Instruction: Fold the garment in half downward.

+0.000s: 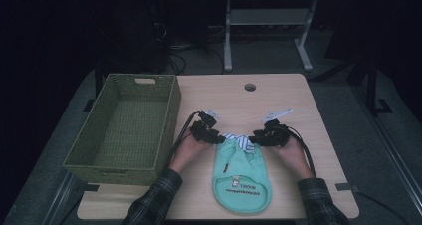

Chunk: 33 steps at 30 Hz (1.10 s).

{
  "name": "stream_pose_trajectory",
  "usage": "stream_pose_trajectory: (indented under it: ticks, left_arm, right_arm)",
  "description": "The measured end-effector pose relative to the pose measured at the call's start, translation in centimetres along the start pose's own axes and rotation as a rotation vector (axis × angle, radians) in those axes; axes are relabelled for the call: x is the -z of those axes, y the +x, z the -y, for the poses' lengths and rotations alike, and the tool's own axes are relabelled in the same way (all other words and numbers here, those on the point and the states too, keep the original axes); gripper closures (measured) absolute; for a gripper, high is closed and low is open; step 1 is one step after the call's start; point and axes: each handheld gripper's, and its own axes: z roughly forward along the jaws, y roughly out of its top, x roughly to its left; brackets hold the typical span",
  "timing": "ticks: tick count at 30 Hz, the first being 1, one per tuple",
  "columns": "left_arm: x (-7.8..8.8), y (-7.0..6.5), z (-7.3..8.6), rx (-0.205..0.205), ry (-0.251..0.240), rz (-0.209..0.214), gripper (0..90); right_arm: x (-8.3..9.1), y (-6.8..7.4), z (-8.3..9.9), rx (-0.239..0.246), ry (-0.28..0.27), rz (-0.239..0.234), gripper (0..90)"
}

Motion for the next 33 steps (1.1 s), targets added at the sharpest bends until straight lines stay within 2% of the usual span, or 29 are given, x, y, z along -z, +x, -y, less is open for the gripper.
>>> stream_pose_trajectory:
  ticks: [3, 8, 11, 14, 18, 20, 23, 25, 29, 33]
  left_arm:
    - [-0.1, -0.1, 0.1, 0.012, -0.02, 0.0, 59.1]
    - [-0.2, -0.3, 0.3, -0.013, -0.021, 0.0, 61.4]
    - [-0.2, -0.7, 0.3, -0.041, -0.02, -0.008, 69.1]
    - [-0.3, -1.1, 0.4, -0.056, -0.019, -0.022, 74.7]
    - [-0.2, -1.1, 0.4, -0.056, -0.008, -0.009, 83.9]
    - [-0.2, -1.1, 0.4, -0.056, -0.004, -0.008, 85.5]
    - [-0.2, -1.4, 0.3, -0.068, 0.005, -0.027, 86.3]
    - [0.0, -1.4, 0.2, -0.067, 0.017, -0.027, 86.5]
    - [0.9, -1.3, 0.0, -0.053, -0.014, -0.027, 86.7]
    - [2.6, -1.6, -0.5, -0.058, -0.066, -0.045, 86.6]
  right_arm:
    - [-0.3, 0.0, 0.1, 0.006, 0.006, 0.001, 64.6]
    - [-0.2, 0.0, 0.4, 0.021, 0.007, 0.011, 69.8]
    - [-0.1, 0.5, 0.5, 0.051, 0.018, 0.045, 77.7]
    - [-0.1, 0.7, 0.6, 0.047, 0.017, 0.041, 81.1]
    - [-0.1, 0.7, 0.6, 0.041, 0.012, 0.034, 85.4]
    - [-0.1, 0.8, 0.6, 0.041, 0.016, 0.035, 86.0]
    - [-0.2, 0.8, 0.6, 0.052, 0.008, 0.038, 86.4]
    - [-0.1, 0.8, 0.4, 0.068, 0.016, 0.057, 86.6]
    - [0.2, 0.6, 0.0, 0.063, -0.007, 0.058, 86.6]
    - [1.2, 0.6, -0.8, 0.062, -0.063, 0.063, 86.6]
